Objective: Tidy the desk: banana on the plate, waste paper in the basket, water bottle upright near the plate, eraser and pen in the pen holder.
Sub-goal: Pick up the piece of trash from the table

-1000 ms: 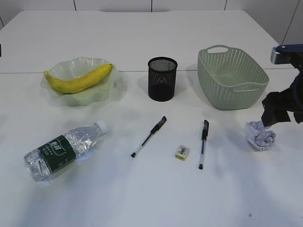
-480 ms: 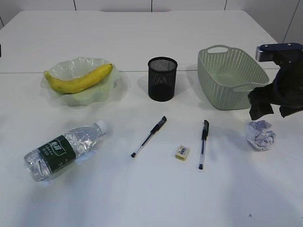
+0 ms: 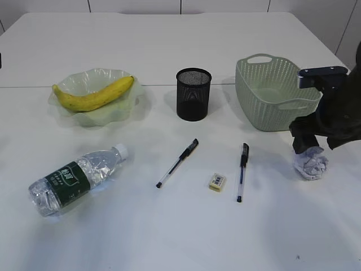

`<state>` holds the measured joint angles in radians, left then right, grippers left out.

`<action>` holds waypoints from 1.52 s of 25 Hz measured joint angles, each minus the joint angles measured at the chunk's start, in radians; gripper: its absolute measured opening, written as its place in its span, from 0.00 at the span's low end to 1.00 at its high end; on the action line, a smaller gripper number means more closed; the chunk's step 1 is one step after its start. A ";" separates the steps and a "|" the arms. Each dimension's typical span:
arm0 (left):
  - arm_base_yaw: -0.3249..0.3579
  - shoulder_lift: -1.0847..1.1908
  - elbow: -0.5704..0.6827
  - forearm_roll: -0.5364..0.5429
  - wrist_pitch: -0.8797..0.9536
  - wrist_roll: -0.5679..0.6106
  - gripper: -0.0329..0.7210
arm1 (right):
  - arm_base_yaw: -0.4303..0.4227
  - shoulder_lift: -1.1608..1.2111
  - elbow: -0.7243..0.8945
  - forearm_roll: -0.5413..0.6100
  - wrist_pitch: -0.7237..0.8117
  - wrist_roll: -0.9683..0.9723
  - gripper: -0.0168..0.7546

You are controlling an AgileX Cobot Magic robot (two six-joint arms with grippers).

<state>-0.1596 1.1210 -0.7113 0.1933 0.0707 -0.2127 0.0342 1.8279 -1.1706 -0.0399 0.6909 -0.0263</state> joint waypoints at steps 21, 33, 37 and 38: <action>0.000 0.000 0.000 0.000 0.000 0.000 0.50 | 0.000 0.045 -0.019 -0.017 -0.024 -0.012 0.77; 0.000 0.000 0.000 0.002 0.000 0.000 0.50 | 0.000 0.113 -0.064 -0.017 0.029 -0.015 0.77; 0.000 0.000 0.000 0.007 0.000 0.000 0.50 | 0.000 0.113 -0.064 -0.017 0.033 -0.015 0.77; 0.000 0.000 0.000 0.007 0.000 0.000 0.50 | 0.000 0.113 -0.064 -0.018 0.033 -0.015 0.76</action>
<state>-0.1596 1.1210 -0.7113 0.2004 0.0707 -0.2127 0.0342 1.9408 -1.2348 -0.0583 0.7238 -0.0416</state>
